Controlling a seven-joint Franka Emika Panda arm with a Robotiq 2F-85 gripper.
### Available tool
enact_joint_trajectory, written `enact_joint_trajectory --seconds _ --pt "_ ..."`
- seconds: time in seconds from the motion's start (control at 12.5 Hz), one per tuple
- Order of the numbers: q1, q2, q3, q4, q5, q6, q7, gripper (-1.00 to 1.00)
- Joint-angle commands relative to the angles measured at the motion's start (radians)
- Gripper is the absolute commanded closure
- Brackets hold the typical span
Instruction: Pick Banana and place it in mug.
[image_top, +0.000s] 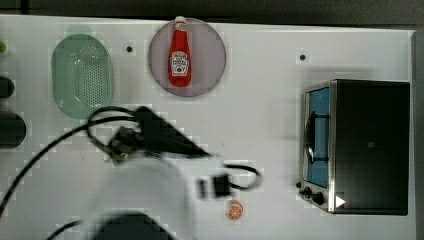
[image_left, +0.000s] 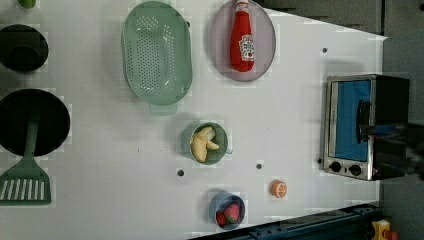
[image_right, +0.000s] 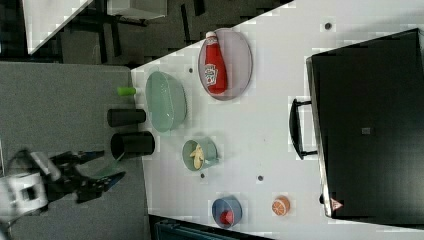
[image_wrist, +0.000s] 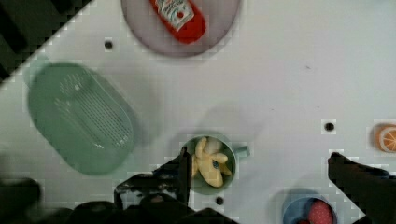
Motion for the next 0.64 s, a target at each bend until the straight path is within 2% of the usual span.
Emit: enact_joint_trajectory --seconds 0.08,0.24,0.64 --pt "-0.019 0.045 -0.102 0.031 -0.092 -0.070 -0.015 -1.00" --pt "-0.019 0.045 -0.143 0.059 -0.207 -0.089 -0.069 -1.00" --pt "-0.018 0.051 -0.144 0.062 -0.183 -0.157 0.022 -1.00"
